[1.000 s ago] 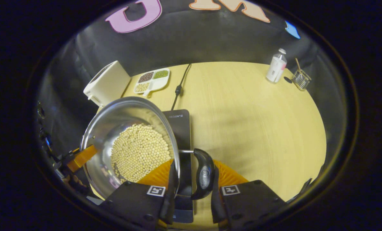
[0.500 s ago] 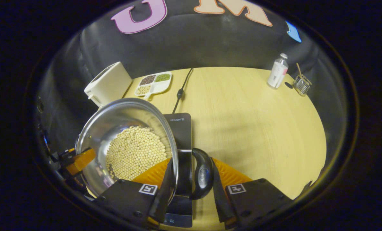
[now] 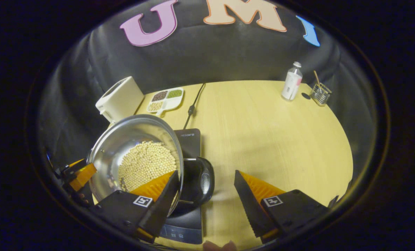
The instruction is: First push the handle of the pot to place it horizontally, then grasp the pot with both hands and set it on the induction cooktop.
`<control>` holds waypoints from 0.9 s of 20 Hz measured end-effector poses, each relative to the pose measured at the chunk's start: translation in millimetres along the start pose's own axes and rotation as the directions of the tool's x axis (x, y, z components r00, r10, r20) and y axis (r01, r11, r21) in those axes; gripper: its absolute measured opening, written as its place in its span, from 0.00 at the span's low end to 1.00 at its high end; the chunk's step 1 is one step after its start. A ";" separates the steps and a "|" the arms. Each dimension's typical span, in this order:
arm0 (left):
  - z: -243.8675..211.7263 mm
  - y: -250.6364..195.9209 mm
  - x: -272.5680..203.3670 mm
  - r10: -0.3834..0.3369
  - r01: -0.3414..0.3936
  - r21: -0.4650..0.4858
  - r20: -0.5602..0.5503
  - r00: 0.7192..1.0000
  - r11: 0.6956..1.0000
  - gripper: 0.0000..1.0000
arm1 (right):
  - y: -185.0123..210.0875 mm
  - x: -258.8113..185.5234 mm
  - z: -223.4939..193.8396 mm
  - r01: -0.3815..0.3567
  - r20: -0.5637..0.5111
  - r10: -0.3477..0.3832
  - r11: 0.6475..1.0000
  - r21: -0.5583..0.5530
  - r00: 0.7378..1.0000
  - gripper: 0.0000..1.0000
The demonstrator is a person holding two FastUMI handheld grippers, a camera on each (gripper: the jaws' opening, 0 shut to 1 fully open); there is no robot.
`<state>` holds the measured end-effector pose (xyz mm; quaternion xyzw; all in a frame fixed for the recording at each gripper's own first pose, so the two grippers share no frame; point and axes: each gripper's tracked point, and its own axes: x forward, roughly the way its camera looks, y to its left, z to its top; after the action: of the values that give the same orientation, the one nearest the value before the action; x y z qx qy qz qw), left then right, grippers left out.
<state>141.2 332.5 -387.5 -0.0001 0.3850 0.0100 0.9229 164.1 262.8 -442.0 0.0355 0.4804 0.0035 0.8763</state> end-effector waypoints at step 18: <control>71.1 -199.7 -168.0 0.078 -0.081 0.002 0.245 0.966 0.997 0.88 | -151.8 -147.5 65.9 -0.159 0.339 0.156 0.987 -0.020 0.928 0.97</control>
<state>77.2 130.4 -219.6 0.0223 0.2678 0.0445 0.9622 136.0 101.6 -292.4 0.0773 0.3178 0.0656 0.9427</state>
